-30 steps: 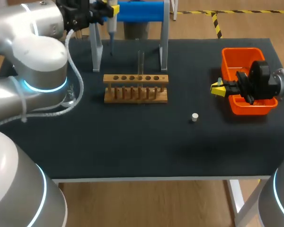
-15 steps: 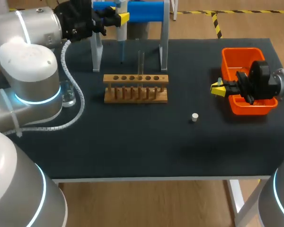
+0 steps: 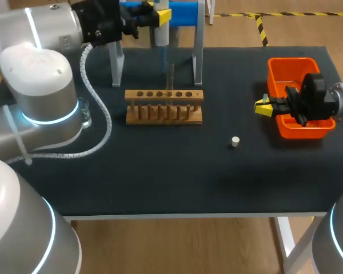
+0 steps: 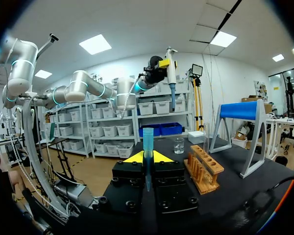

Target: Invert the test tube, pick up the pipette, mount the tip to pipette, aspirate from beaker and dispense into the tube, eject the tip, return the pipette, and cap with the stopper.

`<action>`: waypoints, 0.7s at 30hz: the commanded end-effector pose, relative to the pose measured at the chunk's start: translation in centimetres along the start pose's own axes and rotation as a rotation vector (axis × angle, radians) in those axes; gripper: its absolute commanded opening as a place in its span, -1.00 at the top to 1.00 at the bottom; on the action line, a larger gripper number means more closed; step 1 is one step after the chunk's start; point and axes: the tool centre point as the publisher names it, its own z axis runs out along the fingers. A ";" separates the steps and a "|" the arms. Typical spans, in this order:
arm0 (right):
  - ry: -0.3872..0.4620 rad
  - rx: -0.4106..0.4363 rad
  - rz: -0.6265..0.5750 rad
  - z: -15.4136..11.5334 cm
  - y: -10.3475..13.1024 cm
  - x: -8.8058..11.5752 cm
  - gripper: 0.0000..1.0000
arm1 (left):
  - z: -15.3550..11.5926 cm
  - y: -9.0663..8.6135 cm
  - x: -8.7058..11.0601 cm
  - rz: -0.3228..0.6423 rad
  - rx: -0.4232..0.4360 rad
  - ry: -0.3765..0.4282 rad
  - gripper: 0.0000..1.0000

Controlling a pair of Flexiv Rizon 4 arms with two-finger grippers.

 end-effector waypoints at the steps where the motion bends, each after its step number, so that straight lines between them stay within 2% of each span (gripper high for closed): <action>1: 0.000 0.001 -0.001 -0.1 0.0 0.1 1.00 | 0.7 -0.6 0.4 0.001 0.012 0.010 1.00; 7: 0.000 0.001 -0.001 -0.1 0.0 0.1 1.00 | 1.3 -1.2 1.6 -0.005 -0.017 0.020 1.00; 9: 0.000 0.001 -0.001 -0.1 0.0 0.1 1.00 | 1.5 -1.3 2.0 -0.017 0.005 0.036 1.00; 10: 0.000 0.001 -0.001 -0.1 0.0 0.1 1.00 | 1.6 -1.4 2.2 -0.012 -0.014 0.029 1.00; 21: 0.000 0.001 -0.001 -0.1 0.0 0.1 1.00 | 2.7 -2.0 4.0 -0.013 -0.008 0.046 1.00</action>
